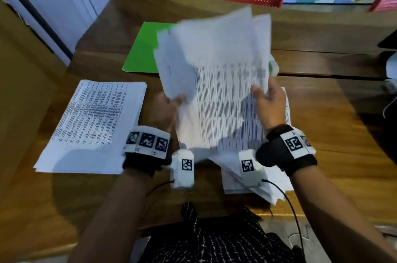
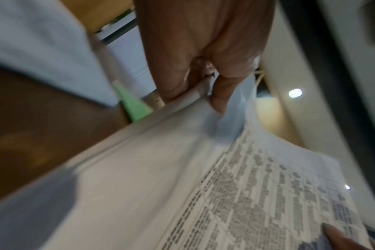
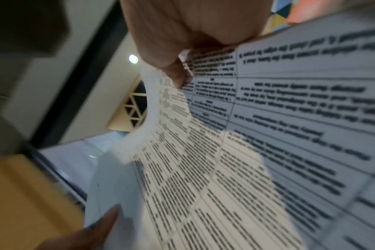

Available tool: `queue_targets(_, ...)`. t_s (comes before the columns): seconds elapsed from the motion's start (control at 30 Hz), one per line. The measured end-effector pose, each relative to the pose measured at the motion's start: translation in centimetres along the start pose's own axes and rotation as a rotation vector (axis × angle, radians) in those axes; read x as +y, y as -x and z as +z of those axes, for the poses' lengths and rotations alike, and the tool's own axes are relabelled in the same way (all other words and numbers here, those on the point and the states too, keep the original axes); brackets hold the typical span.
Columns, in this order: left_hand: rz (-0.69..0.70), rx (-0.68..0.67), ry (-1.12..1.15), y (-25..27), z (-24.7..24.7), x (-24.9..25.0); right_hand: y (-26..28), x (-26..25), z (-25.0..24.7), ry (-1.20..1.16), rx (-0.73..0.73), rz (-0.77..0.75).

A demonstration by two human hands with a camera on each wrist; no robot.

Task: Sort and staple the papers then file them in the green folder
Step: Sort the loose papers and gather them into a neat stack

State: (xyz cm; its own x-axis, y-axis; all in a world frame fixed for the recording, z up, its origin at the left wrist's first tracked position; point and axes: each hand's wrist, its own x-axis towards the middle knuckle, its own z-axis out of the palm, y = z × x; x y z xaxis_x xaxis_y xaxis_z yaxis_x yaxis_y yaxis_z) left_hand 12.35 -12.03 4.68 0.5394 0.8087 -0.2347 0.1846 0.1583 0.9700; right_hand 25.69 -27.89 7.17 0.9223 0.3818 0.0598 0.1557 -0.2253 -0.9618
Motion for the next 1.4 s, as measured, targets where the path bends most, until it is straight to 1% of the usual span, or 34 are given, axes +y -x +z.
queue_targets(0.03, 0.091, -0.008, 0.075, 0.1, -0.4, 2.0, 0.2, -1.5, -0.2, -0.063, 0.037, -0.082)
queue_targets(0.1, 0.259, -0.01, 0.113, 0.1, -1.3, 5.2, 0.7, -4.2, -0.6, -0.185, 0.074, -0.244)
queue_targets(0.17, 0.337, -0.077, 0.181, 0.5, -2.2, 6.8, 1.1, -5.8, -0.7, -0.299, 0.078, -0.314)
queue_targets(0.23, 0.367, -0.161, 0.169, 0.8, -2.9, 6.8, 1.5, -6.1, -0.5, -0.335, 0.061, -0.332)
queue_targets(0.27, 0.359, -0.189, 0.152, 1.3, -3.0, 6.8, 1.9, -6.1, -0.3, -0.341, 0.041, -0.318)
queue_targets(0.37, 0.354, -0.22, 0.15, 1.3, -3.5, 6.0, 2.3, -5.7, 0.5, -0.292, 0.018, -0.281)
queue_targets(0.43, 0.357, -0.198, 0.147, 1.2, -3.6, 5.8, 2.5, -5.3, 1.2, -0.275, 0.01, -0.247)
queue_targets(0.53, 0.319, -0.167, 0.112, 0.3, -3.7, 4.9, 2.5, -4.0, 2.1, -0.217, 0.043, -0.213)
queue_targets(0.57, 0.297, -0.182, 0.088, -0.1, -3.6, 4.4, 2.4, -3.3, 2.5, -0.19, 0.053, -0.194)
queue_targets(0.67, 0.218, -0.236, -0.023, -0.1, -3.3, 3.0, 2.7, -2.1, 3.6, -0.162, 0.035, -0.069)
queue_targets(0.77, 0.096, -0.251, -0.124, -0.2, -3.1, 1.2, 3.0, -0.7, 4.9, -0.129, 0.011, 0.083)
queue_targets(0.83, 0.054, -0.255, -0.141, -0.3, -3.2, 1.0, 2.9, 0.8, 5.5, -0.084, -0.015, 0.197)
queue_targets(0.87, 0.028, -0.252, -0.145, -0.6, -3.4, 1.4, 3.0, 1.2, 5.7, -0.057, -0.037, 0.222)
queue_targets(0.9, 0.015, -0.221, -0.165, -1.4, -4.2, 1.8, 3.2, 1.4, 6.4, -0.022, -0.057, 0.238)
queue_targets(0.97, 0.035, -0.147, -0.17, -3.2, -5.6, 3.0, 3.7, 1.0, 7.2, 0.011, -0.107, 0.252)
queue_targets(1.03, 0.065, -0.089, -0.178, -5.4, -8.2, 3.9, 4.1, 0.2, 8.8, -0.01, -0.156, 0.267)
queue_targets(1.07, 0.063, -0.054, -0.203, -6.5, -9.5, 3.9, 4.3, -0.3, 9.8, -0.013, -0.161, 0.247)
queue_targets(1.17, 0.001, 0.093, -0.367, -9.4, -13.6, 2.8, 4.9, -1.0, 13.4, 0.053, -0.154, 0.187)
queue_targets(1.23, -0.044, 0.119, -0.473, -10.6, -16.0, 1.7, 5.0, -0.5, 15.6, 0.107, -0.173, 0.177)
queue_targets(1.33, -0.251, 0.116, -0.713, -10.4, -19.6, -0.4, 5.4, 0.1, 18.0, 0.115, -0.186, 0.193)
queue_targets(1.37, -0.331, 0.136, -0.793, -10.1, -20.9, -1.5, 5.7, 0.3, 18.4, 0.122, -0.19, 0.21)
queue_targets(1.4, -0.366, 0.185, -0.839, -9.9, -22.0, -2.7, 6.2, 0.3, 18.8, 0.131, -0.198, 0.235)
